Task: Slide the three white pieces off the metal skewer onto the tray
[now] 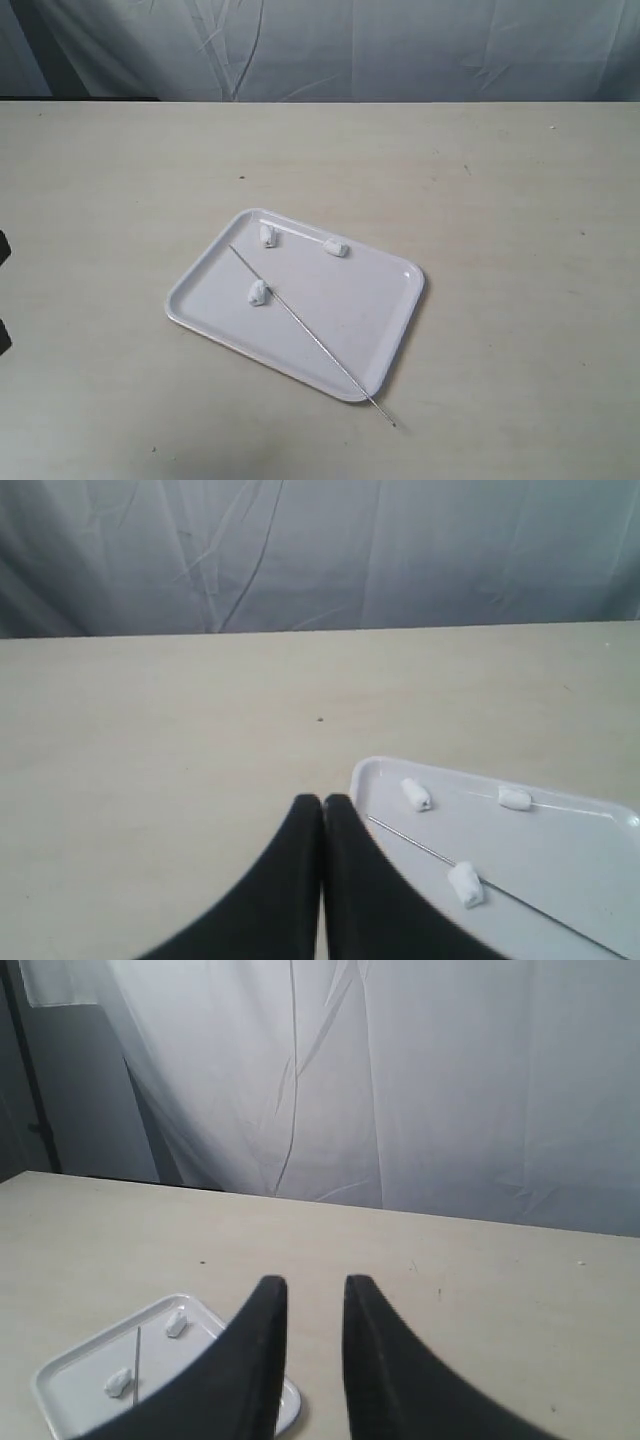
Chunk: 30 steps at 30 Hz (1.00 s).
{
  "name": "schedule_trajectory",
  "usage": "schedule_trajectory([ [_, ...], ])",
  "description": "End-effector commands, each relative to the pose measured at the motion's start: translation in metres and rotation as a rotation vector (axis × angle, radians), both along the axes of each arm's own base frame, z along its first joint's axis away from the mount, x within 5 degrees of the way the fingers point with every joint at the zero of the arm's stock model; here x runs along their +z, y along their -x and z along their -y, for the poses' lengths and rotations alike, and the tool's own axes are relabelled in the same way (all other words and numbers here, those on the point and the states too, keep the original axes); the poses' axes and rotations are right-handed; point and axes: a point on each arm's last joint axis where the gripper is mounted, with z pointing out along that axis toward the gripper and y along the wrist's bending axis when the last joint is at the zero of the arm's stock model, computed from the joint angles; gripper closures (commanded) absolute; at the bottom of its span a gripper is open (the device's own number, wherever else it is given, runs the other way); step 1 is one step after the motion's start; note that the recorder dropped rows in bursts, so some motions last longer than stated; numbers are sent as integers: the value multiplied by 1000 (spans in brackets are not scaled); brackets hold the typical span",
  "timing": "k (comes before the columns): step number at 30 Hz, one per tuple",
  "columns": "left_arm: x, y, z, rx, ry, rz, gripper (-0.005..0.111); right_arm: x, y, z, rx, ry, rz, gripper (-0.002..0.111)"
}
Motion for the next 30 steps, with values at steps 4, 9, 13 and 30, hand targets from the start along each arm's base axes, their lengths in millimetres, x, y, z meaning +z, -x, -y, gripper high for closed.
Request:
schedule_trajectory([
  [4, 10, 11, -10, 78, 21, 115, 107, 0, 0, 0, -3, 3, 14, 88],
  [9, 18, 22, -20, 182, 33, 220, 107, -2, -1, 3, -45, 33, 9, 88],
  [13, 27, 36, -33, 328, -8, 356, 107, -8, -2, 1, -127, 86, 55, 88],
  [30, -28, 40, -18, 149, -315, 244, 107, -112, -19, -24, -204, 37, -83, 88],
])
